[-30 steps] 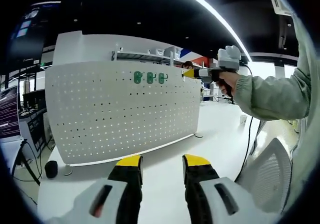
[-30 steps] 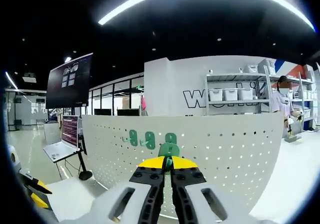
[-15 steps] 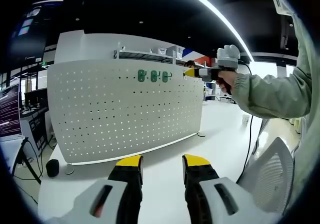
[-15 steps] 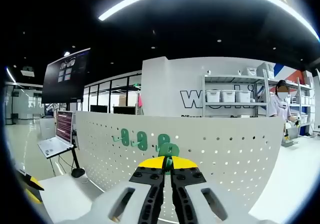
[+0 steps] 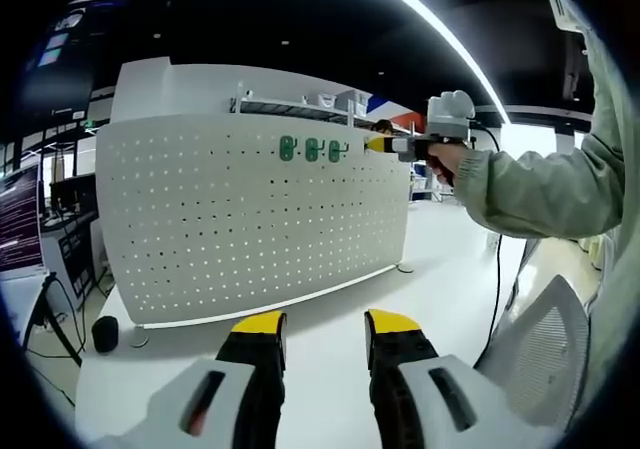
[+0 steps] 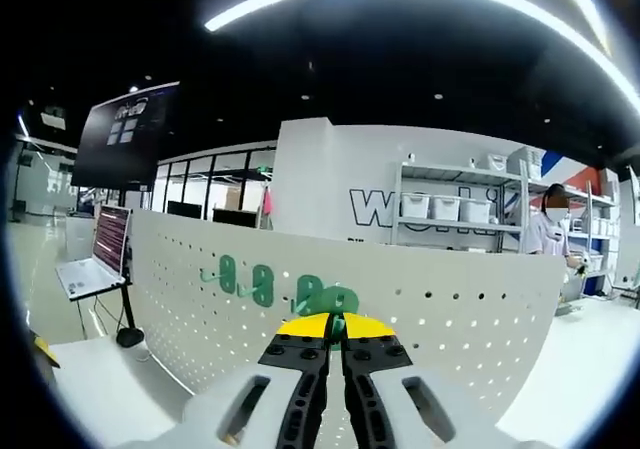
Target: Insert the hook assembly into the mounting plate slot until the hook locks in place.
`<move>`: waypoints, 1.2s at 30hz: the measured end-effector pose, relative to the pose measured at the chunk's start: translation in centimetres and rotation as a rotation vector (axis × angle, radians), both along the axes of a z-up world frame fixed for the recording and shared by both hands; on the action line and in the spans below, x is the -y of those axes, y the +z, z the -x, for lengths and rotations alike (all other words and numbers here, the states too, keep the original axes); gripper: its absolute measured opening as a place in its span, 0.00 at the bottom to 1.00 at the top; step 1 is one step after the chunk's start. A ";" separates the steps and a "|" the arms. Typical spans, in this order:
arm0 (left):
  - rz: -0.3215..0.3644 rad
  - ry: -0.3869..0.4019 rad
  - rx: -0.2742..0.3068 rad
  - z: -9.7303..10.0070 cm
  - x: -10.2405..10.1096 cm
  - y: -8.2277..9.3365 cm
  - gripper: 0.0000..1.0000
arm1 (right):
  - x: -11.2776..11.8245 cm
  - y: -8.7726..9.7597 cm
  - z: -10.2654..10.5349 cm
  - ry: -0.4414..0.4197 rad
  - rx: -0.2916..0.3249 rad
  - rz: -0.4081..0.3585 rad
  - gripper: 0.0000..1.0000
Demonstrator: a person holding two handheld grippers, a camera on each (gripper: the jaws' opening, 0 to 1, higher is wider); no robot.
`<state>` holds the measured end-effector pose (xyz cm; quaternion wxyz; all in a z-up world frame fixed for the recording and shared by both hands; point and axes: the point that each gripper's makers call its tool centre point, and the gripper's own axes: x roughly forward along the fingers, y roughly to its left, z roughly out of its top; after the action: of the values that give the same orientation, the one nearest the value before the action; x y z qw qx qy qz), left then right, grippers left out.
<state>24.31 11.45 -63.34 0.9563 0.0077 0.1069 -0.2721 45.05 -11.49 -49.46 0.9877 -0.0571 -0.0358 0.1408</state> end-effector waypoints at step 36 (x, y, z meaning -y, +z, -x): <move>0.004 0.012 -0.017 -1.2 -0.8 -0.5 0.32 | 0.7 -0.3 -3.4 -0.099 0.060 0.058 0.02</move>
<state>25.51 12.23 -63.83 0.9570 0.0030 0.1144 -0.2666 48.43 -12.21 -49.75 0.9899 -0.0918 -0.0585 0.0910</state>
